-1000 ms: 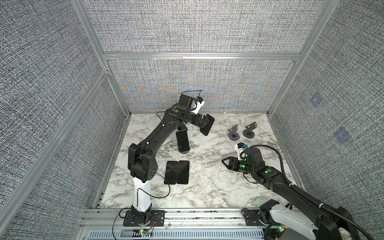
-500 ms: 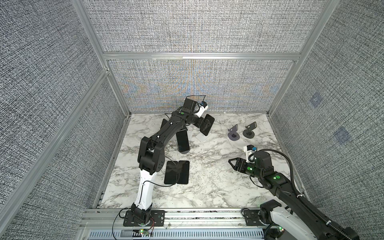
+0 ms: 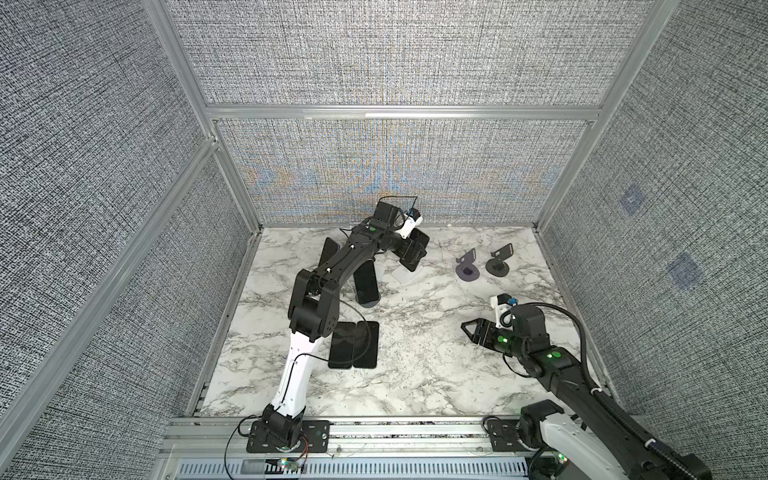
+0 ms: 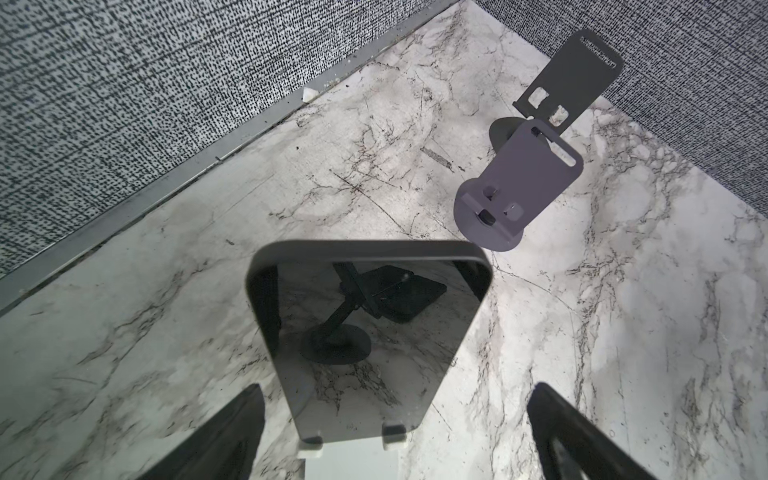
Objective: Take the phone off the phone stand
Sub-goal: 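Lower the left gripper around the black phone on the white stand, then close the left gripper and lift the black phone off the white stand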
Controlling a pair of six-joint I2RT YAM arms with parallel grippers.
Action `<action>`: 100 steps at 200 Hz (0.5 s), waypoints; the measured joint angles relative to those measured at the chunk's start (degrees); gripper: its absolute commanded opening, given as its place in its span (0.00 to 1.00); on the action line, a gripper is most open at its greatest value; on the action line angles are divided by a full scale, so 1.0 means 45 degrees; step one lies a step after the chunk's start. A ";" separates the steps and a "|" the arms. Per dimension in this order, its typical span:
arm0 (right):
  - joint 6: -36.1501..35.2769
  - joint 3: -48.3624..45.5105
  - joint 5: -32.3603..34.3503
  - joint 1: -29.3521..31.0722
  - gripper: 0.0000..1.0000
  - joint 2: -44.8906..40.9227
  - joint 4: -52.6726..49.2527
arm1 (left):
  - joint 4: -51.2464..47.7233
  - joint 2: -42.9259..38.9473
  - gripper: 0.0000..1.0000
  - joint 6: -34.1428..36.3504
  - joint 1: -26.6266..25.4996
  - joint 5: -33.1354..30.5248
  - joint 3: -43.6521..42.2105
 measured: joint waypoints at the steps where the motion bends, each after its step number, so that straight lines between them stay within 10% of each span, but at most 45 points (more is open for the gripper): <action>1: -0.0005 0.0000 -0.0010 -0.0005 0.66 0.0000 0.0000 | 0.0010 0.0010 0.99 0.0010 0.0000 0.0000 0.0000; 100: -0.0049 -0.0039 -0.0287 -0.0262 0.66 0.0005 0.0005 | 0.0729 0.0019 0.99 0.0262 -0.0092 -0.0607 -0.0908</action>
